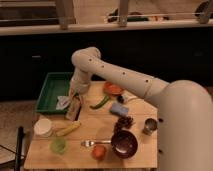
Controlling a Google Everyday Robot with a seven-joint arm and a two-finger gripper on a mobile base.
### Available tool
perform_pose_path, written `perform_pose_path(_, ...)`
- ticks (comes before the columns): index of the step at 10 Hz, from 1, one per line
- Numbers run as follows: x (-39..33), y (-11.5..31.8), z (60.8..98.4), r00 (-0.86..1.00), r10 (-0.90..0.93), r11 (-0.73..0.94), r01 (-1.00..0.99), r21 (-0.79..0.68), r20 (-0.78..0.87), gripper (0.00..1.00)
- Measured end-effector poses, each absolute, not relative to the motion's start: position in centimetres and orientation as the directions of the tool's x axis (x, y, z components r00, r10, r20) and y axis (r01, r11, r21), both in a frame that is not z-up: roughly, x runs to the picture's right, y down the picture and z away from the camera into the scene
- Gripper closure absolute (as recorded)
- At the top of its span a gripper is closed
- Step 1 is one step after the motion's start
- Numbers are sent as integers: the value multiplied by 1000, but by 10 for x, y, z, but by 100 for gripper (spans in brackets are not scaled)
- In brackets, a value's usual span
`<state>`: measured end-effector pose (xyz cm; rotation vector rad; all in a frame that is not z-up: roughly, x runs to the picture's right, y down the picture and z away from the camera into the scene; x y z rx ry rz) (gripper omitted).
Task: Place eraser in paper cup
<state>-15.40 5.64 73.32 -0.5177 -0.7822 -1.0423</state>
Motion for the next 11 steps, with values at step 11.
perform_pose_path(11,-244,59,681,290,-536,468,884,-8,793,100)
